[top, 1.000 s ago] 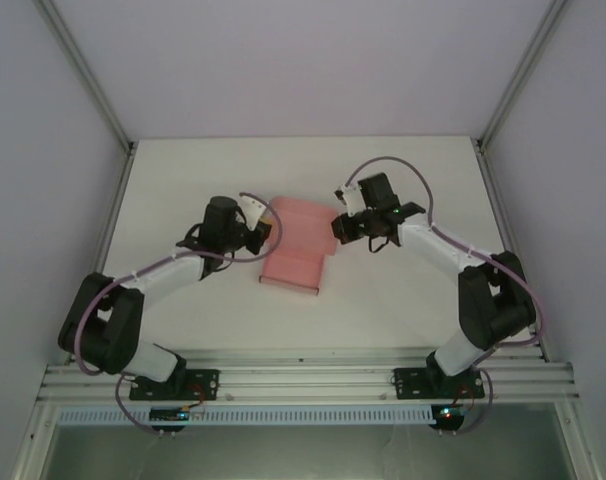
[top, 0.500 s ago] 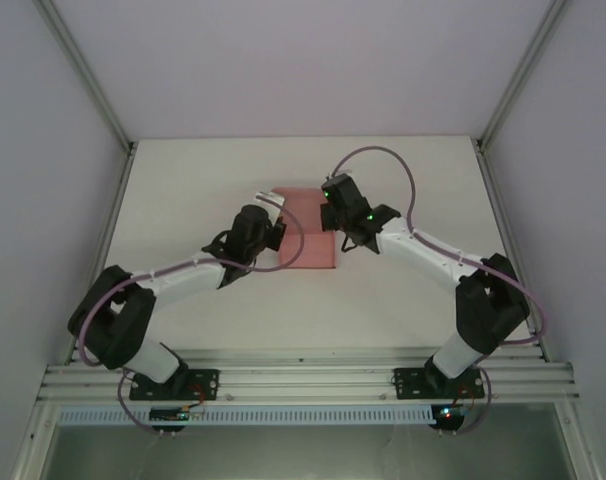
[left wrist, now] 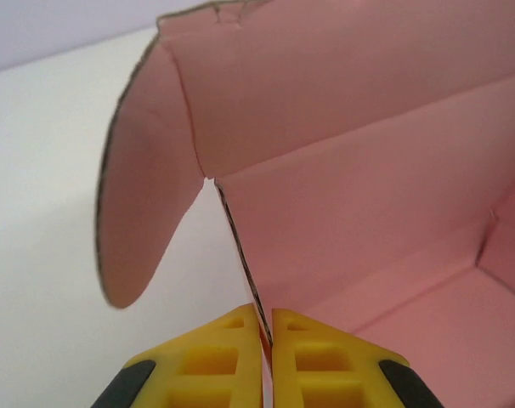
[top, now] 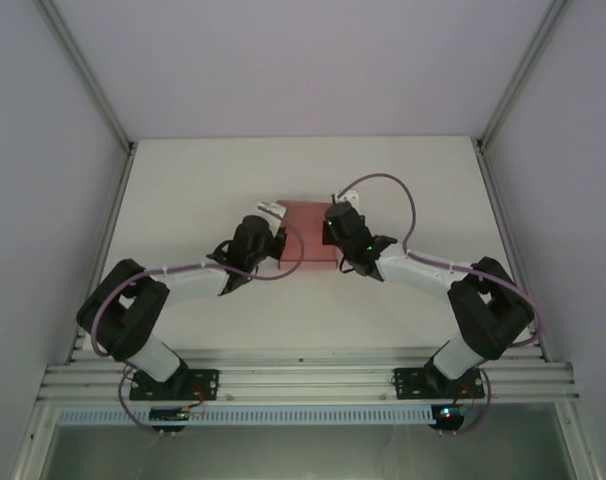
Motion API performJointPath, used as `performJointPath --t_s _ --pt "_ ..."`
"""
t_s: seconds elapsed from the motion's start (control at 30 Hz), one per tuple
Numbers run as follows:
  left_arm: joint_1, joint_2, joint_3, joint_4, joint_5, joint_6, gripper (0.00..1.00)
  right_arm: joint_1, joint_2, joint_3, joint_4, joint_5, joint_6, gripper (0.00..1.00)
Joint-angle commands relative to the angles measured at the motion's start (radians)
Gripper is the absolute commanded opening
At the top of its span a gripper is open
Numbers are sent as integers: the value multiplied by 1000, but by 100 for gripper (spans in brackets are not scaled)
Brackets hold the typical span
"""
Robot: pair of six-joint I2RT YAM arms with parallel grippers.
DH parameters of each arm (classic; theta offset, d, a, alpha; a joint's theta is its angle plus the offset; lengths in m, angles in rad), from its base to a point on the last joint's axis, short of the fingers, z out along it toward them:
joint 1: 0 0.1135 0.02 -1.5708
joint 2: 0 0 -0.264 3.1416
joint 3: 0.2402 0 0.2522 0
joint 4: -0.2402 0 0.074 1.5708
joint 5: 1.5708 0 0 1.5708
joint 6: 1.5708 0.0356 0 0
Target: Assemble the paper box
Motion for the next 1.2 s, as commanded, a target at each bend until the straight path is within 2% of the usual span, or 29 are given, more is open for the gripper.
performJointPath --t_s 0.0,0.27,0.43,0.5,0.67,0.77,0.97,1.1,1.17 --pt "-46 -41 -39 78 179 -43 9 79 -30 -34 90 55 -5 0" --pt "-69 -48 -61 82 193 -90 12 142 -45 -39 69 111 64 0" --pt "-70 -36 -48 65 191 -103 12 146 -28 55 -60 127 106 0" --pt "-71 -39 -52 61 189 -108 11 148 -20 69 -115 112 172 0" --pt "-71 -63 -79 52 168 -119 11 133 -27 30 -133 40 203 0" --pt "-70 -80 -94 41 171 -124 11 126 -42 20 -154 39 257 0" --pt "-72 -125 -140 28 170 -130 11 146 -90 -133 -7 59 121 0" --pt "-71 -188 -184 13 184 -145 23 157 -165 -272 156 47 3 0" --pt "-71 -226 -198 -9 188 -157 34 169 -196 -309 173 57 -11 0"
